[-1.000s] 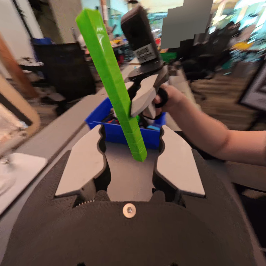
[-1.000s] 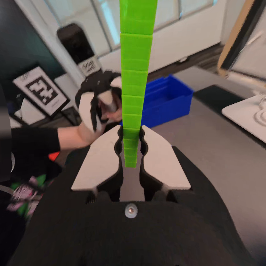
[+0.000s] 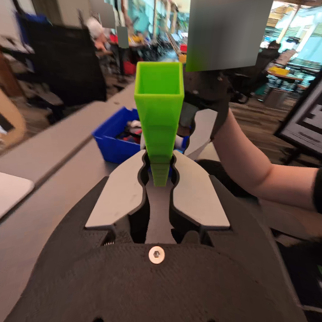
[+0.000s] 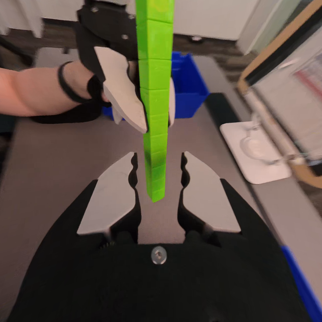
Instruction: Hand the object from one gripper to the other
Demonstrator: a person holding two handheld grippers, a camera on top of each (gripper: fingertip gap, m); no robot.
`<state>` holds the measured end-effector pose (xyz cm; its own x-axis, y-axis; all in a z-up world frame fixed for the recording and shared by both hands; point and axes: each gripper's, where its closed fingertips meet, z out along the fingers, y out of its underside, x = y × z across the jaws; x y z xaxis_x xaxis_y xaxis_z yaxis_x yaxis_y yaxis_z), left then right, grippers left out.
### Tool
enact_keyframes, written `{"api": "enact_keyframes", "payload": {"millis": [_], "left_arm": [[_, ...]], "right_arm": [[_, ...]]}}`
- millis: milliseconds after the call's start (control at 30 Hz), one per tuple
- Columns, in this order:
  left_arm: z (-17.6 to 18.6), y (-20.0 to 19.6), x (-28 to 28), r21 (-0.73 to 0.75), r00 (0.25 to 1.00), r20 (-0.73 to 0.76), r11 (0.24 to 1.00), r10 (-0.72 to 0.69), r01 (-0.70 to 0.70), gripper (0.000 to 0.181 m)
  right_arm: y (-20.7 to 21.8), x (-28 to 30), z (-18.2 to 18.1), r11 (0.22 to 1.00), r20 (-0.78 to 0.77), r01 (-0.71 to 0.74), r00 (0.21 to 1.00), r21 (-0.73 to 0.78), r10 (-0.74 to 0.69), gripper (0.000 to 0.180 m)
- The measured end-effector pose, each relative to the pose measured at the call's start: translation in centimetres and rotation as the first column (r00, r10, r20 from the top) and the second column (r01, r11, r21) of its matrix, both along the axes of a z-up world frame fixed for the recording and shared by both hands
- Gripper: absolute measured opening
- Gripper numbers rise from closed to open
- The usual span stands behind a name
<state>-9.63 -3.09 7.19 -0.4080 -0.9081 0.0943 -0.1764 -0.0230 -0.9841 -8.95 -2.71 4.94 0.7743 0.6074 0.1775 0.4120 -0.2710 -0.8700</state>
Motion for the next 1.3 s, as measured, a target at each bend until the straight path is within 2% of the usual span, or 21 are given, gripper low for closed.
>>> {"api": "enact_keyframes", "payload": {"millis": [67,133,267,333,400,467,533,600,667,767,867,967,1067,1167,1300], "left_arm": [[1.5,2.2,-0.1,0.059,0.982,0.117,0.986,0.145,-0.153,0.021],[2.9,4.2,-0.6,0.128,0.932,0.245,0.944,0.267,-0.304,0.022],[5.4,6.8,-2.6,0.246,0.778,0.472,0.785,0.416,-0.569,0.022],[6.6,6.9,-3.7,0.304,0.707,0.572,0.692,0.416,-0.654,0.022],[7.5,6.3,-4.5,0.352,0.661,0.644,0.618,0.385,-0.703,0.022],[8.2,5.4,-5.0,0.382,0.635,0.688,0.569,0.350,-0.728,0.021],[8.7,4.6,-5.4,0.391,0.621,0.714,0.550,0.325,-0.738,0.021],[9.2,4.0,-5.6,0.360,0.635,0.700,0.607,0.326,-0.708,0.022],[9.8,3.2,-5.9,0.276,0.669,0.667,0.725,0.328,-0.631,0.022],[11.3,2.1,-7.0,0.108,0.712,0.631,0.873,0.309,-0.475,0.021],[12.8,1.3,-8.3,-0.062,0.763,0.590,0.957,0.264,-0.283,0.022],[14.0,0.7,-9.5,-0.230,0.806,0.560,0.970,0.193,-0.072,0.022],[14.6,0.1,-10.2,-0.372,0.836,0.538,0.920,0.107,0.121,0.022],[14.5,-0.7,-10.2,-0.430,0.858,0.513,0.871,0.020,0.236,0.022],[14.1,-2.0,-9.8,-0.422,0.871,0.488,0.858,-0.058,0.293,0.022]], "right_arm": [[1.0,0.8,2.7,0.980,0.047,0.108,0.992,0.169,-0.117,0.049],[1.0,0.2,6.3,0.917,0.053,0.156,0.981,0.368,-0.188,0.051],[-0.5,-3.9,11.3,0.734,0.055,0.139,0.971,0.665,-0.234,0.052],[-0.8,-5.7,11.6,0.689,0.131,0.098,0.953,0.718,-0.272,0.052],[-0.5,-6.9,10.7,0.719,0.199,0.072,0.938,0.692,-0.285,0.051],[-0.4,-7.7,10.1,0.771,0.181,0.070,0.955,0.632,-0.235,0.053],[-0.7,-7.6,10.4,0.787,0.109,0.083,0.976,0.611,-0.187,0.055],[-0.8,-6.5,11.0,0.756,0.090,0.098,0.975,0.647,-0.203,0.058],[-0.8,-5.3,11.3,0.694,0.128,0.090,0.958,0.714,-0.256,0.061],[-0.7,-4.1,11.6,0.581,0.174,0.061,0.924,0.811,-0.340,0.061],[-1.5,-4.0,11.9,0.484,0.145,0.017,0.944,0.875,-0.296,0.062],[-3.1,-4.0,12.7,0.375,0.125,-0.018,0.957,0.927,-0.262,0.062],[-4.5,-4.6,13.1,0.301,0.176,-0.090,0.946,0.949,-0.273,0.061],[-5.2,-5.8,13.1,0.309,0.235,-0.153,0.939,0.939,-0.249,0.059],[-6.3,-7.1,13.6,0.296,0.272,-0.198,0.934,0.934,-0.232,0.046]]}}
